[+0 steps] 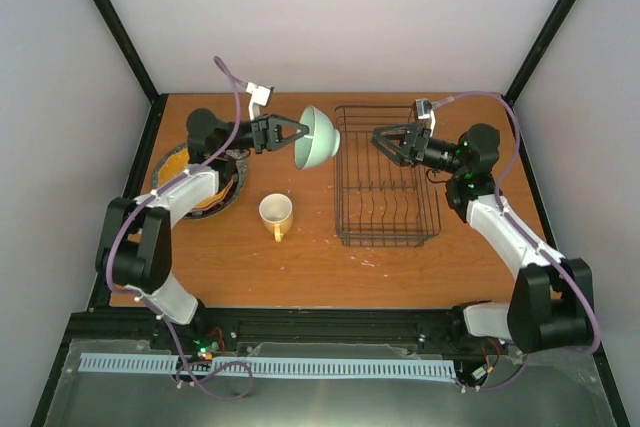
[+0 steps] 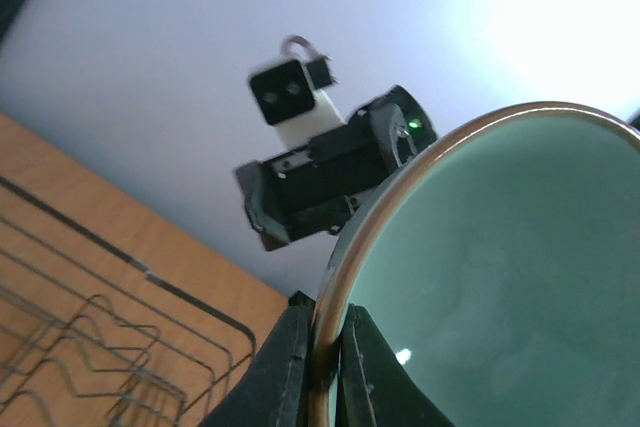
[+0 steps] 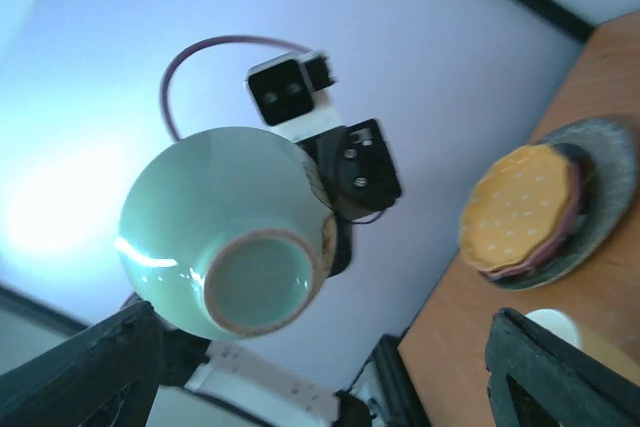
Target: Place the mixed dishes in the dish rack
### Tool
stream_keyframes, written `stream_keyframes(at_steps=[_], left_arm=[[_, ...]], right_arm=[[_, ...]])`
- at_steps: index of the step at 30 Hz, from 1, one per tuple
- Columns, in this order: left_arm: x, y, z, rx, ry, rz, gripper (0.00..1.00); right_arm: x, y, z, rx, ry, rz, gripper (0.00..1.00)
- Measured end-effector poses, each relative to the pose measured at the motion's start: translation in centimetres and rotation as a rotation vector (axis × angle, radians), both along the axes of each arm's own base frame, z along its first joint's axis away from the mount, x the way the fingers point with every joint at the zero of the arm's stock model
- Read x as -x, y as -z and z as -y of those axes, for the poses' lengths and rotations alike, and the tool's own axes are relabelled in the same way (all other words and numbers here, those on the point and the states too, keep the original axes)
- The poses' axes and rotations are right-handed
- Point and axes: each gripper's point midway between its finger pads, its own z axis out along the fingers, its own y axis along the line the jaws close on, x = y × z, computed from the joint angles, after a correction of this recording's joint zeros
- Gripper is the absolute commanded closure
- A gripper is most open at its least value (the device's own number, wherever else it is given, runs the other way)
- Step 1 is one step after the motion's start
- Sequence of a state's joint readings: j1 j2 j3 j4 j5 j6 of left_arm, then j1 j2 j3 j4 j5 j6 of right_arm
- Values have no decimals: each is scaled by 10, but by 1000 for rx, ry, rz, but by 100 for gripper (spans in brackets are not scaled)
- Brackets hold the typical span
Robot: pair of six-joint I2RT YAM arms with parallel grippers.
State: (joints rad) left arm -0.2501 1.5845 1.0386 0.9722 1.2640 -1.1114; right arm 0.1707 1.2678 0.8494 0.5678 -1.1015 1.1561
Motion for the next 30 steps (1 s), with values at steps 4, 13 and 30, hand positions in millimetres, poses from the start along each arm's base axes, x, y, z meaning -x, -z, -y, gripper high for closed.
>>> stream_keyframes(at_steps=[4, 13, 30], left_arm=[[14, -6, 16, 39, 96, 32, 99], [20, -16, 30, 90, 173, 51, 99], [14, -6, 39, 66, 167, 48, 99]], right_arm=[[10, -11, -4, -85, -111, -10, 13], [16, -9, -10, -199, -229, -92, 17], [49, -10, -51, -212, -390, -200, 34]])
